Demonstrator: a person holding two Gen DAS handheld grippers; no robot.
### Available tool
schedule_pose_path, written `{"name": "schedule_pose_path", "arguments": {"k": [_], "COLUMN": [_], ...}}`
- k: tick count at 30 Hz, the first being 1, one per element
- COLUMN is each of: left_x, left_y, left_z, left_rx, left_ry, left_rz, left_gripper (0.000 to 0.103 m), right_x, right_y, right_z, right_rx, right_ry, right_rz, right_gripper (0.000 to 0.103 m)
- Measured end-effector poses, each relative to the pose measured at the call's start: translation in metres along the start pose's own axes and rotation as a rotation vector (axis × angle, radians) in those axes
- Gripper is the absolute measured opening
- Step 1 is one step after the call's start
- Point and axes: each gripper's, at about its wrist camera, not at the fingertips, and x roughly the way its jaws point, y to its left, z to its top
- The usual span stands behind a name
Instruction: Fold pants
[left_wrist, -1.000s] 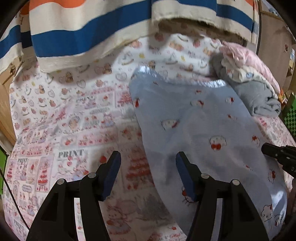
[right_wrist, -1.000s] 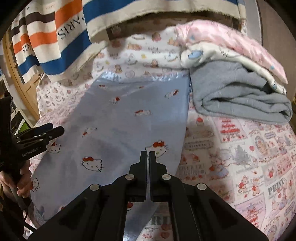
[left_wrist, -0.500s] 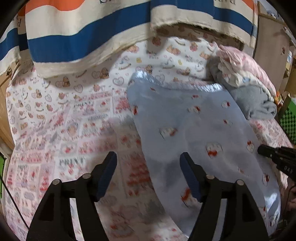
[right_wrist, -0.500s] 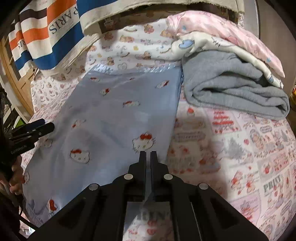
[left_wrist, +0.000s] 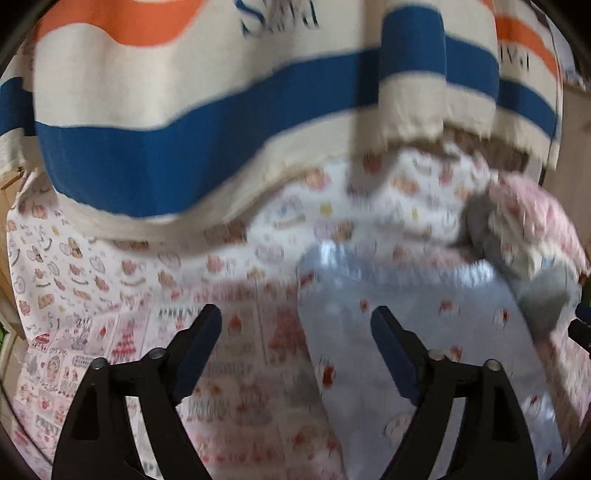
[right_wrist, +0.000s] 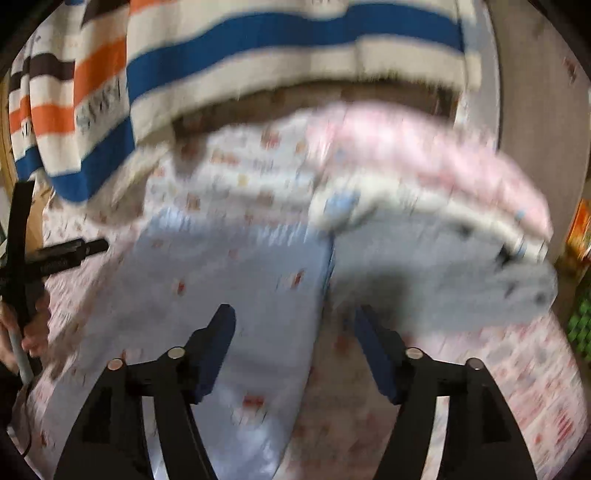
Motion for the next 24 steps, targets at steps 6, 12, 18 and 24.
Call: {"name": "schedule_pose_path", "arguments": {"k": [6, 12, 18, 24], "left_x": [-0.01, -0.013, -0.011, -0.007], "left_y": [-0.006, -0.015, -0.015, -0.016], "left_z": [0.016, 0.018, 0.007, 0.001], "left_rx": [0.032, 0.06, 0.06, 0.077], "left_ry": [-0.179, -0.294, -0.359, -0.341], "left_rz": [0.032, 0.038, 0.071, 0.049], "left_gripper": [0.103, 0.103, 0.103, 0.103], "right_x": [-0.001, 0.008, 0.017, 0.031], "right_y": [-0.008, -0.021, -0.02, -0.018], "right_z": [0.038, 0.059, 0.047, 0.042], "right_rx": [0.001, 0.046, 0.014, -0.033], "right_ry": [-0.183, -0.339, -0.384, -0.332], "right_rz": [0.034, 0.028, -0.023, -0.048], "right_gripper": [0.092, 0.092, 0.092, 0.093]}}
